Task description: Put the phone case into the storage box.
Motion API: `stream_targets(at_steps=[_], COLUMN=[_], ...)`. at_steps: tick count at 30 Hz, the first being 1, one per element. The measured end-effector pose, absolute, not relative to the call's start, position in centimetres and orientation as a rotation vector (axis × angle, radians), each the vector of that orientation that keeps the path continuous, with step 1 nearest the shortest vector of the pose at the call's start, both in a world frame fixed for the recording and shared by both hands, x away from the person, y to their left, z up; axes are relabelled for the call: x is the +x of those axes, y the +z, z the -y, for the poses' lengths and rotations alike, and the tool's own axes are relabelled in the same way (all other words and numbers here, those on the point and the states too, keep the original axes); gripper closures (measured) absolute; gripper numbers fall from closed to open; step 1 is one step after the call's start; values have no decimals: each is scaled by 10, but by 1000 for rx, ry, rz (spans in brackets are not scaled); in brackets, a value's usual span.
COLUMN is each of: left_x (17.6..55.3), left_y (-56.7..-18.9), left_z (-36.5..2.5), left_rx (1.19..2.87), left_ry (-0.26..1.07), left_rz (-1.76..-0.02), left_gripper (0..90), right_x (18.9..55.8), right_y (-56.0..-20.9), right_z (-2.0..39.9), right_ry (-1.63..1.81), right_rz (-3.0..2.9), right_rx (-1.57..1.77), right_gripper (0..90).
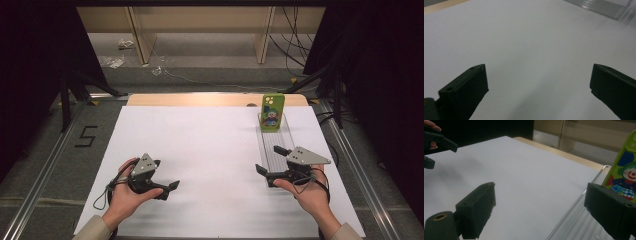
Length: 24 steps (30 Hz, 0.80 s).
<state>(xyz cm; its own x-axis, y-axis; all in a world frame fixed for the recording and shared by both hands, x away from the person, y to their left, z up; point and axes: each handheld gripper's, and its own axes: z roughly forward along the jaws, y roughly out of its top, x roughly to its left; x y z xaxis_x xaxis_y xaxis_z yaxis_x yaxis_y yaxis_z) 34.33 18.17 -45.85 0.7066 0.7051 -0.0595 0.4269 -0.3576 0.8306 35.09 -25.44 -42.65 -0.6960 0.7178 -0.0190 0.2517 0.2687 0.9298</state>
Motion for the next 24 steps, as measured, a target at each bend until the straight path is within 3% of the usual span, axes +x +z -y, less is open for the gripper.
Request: stream_targets(at_steps=[24], left_x=[344], left_y=[-459], left_z=[-182], left_rx=[2003], left_ry=[386], left_rz=[-867], left_gripper=[9], right_x=[339], right_y=[-433], right_z=[262], right_ry=[1462], right_rz=[-2097], right_rx=[851], right_gripper=[112])
